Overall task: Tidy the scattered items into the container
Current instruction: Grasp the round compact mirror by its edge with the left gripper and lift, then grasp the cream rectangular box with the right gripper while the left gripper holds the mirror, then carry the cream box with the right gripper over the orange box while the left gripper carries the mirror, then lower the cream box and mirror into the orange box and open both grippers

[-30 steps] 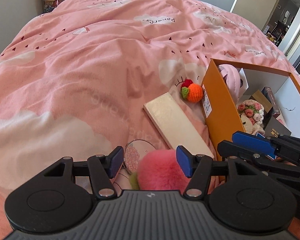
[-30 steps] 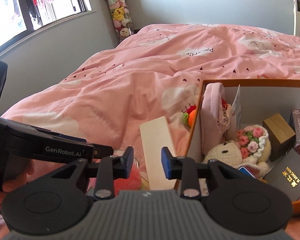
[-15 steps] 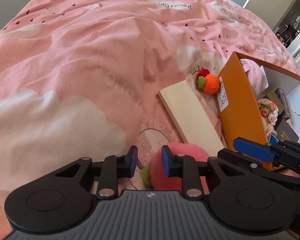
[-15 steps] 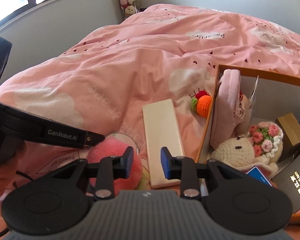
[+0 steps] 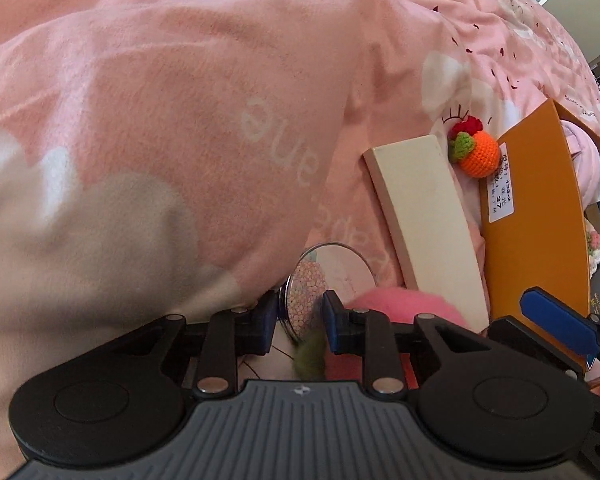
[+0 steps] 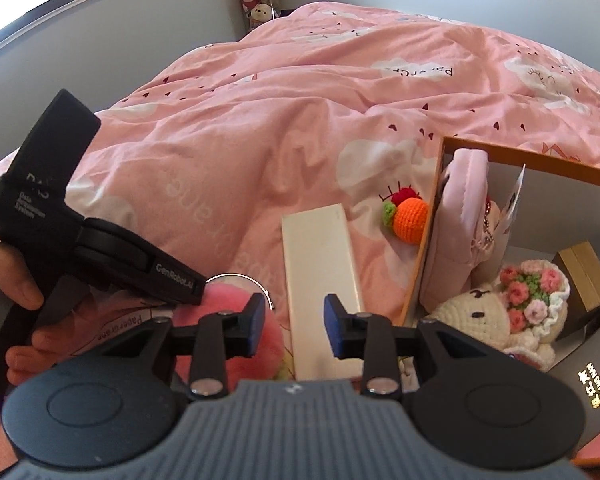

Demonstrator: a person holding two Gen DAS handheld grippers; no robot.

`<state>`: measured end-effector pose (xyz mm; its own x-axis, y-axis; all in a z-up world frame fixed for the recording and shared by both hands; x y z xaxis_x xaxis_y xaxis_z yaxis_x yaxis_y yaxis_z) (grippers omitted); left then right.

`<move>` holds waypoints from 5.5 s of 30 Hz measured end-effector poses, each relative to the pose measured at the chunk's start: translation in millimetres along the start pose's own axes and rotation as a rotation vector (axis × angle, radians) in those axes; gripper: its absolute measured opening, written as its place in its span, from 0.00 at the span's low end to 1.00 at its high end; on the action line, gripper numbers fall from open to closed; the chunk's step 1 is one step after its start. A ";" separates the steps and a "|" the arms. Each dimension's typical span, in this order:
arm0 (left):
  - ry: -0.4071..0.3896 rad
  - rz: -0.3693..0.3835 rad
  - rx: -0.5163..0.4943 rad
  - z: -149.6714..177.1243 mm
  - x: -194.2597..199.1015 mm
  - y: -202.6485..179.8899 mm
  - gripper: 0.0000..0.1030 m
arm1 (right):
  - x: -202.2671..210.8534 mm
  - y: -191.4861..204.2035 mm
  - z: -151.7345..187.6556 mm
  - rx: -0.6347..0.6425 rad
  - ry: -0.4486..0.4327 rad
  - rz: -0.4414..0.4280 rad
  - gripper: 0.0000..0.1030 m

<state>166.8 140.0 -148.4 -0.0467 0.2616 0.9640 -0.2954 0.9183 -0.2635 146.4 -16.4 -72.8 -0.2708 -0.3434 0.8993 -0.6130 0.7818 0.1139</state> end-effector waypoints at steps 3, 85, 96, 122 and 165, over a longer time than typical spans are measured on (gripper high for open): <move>0.009 0.035 0.014 -3.9 -7.3 1.4 0.35 | -0.8 0.3 -7.0 0.030 0.012 0.018 0.41; -0.254 0.084 -0.019 -6.3 34.5 4.7 0.14 | -114.4 4.8 -63.1 0.103 0.398 0.261 0.61; -0.273 0.085 -0.030 -3.5 37.5 2.0 0.14 | -76.3 11.9 -65.0 0.122 0.270 0.196 0.60; -0.435 0.282 -0.326 17.9 134.8 -119.3 0.14 | 104.7 -68.2 -66.1 -0.014 -0.086 0.175 0.61; -0.158 0.219 -0.531 19.6 7.5 -265.3 0.26 | 67.6 -234.8 39.4 -0.275 0.133 0.383 0.61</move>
<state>226.1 -107.6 -70.6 -0.2066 0.4518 0.8679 0.2527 0.8816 -0.3987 242.8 -243.7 -55.3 -0.3309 0.0514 0.9423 -0.2642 0.9535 -0.1448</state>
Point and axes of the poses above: each gripper's, at about its wrist camera, not at the fingertips, and x roughly against the way its jaws point, y to its left, z to its underside, the point moved 5 cm from there along -x, roughly the way its jaws point, and after that the axes turned 15 degrees about y, right-handed, at the moved point
